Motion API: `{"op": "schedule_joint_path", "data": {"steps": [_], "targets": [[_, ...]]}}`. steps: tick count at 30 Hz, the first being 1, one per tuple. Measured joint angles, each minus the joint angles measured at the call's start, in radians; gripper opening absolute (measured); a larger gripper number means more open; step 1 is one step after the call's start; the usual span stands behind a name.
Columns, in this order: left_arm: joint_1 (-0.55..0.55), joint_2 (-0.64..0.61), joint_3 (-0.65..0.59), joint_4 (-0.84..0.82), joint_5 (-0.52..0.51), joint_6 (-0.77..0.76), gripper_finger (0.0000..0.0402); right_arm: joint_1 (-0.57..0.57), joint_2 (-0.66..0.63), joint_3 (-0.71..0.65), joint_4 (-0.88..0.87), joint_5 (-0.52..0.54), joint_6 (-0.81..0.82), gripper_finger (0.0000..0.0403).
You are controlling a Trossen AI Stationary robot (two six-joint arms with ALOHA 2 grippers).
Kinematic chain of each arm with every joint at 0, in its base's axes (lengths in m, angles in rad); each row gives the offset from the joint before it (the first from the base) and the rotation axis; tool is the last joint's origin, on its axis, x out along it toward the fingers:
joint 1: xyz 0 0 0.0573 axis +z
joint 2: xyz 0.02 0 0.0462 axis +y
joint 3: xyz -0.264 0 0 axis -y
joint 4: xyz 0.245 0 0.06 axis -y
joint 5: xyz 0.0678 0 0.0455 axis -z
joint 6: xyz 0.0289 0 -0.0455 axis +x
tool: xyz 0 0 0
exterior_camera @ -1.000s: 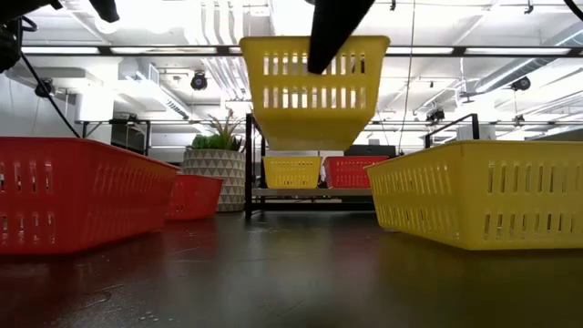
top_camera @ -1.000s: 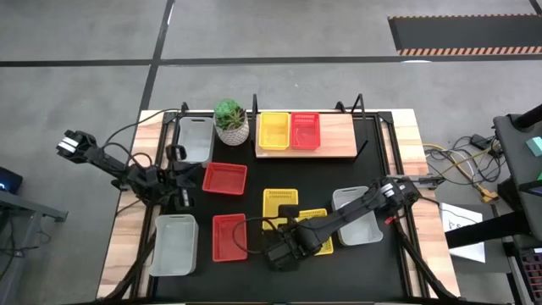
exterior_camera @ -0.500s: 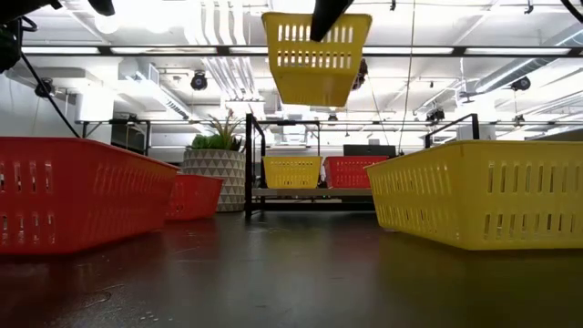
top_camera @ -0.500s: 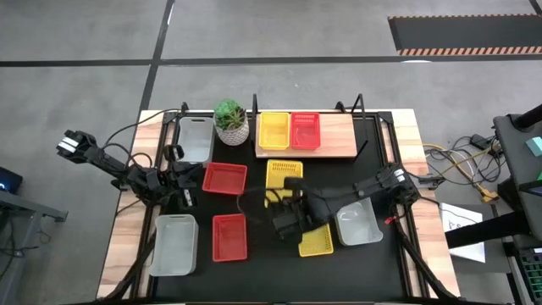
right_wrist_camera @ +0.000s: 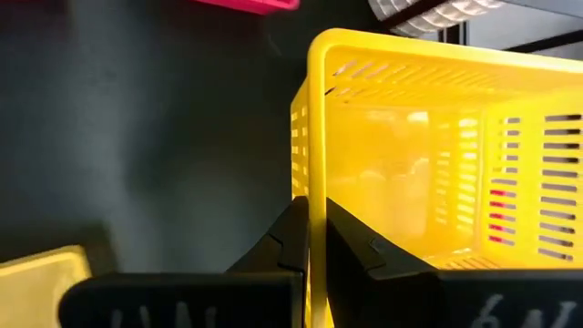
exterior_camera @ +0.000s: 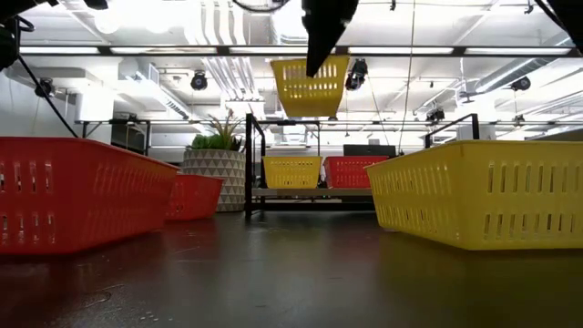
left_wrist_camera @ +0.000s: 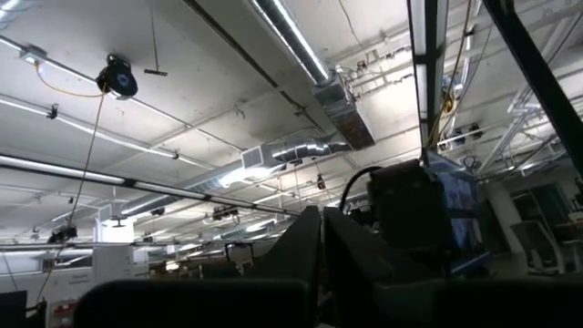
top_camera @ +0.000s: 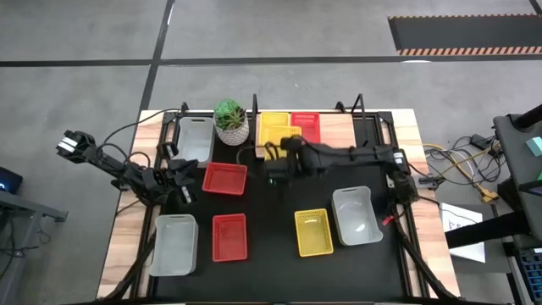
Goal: Stack baskets on shelf by color
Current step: Stack the left yellow bin on top of the yellow bin on the shelf
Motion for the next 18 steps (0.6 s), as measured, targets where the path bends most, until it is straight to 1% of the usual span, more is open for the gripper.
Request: {"op": "schedule_joint_path", "data": {"steps": [4, 11, 18], "targets": [[0.000, 0.000, 0.000, 0.000, -0.015, 0.016, 0.0002, -0.073, 0.002, 0.000, 0.023, -0.015, -0.073, 0.0012], [0.000, 0.003, 0.000, 0.001, -0.036, 0.023, 0.0002, -0.196, 0.002, -0.004, 0.118, -0.177, -0.174, 0.0012], [0.000, 0.003, 0.000, -0.001, -0.036, 0.023, 0.0002, -0.287, 0.003, -0.039, 0.230, -0.265, -0.263, 0.0012]]}}
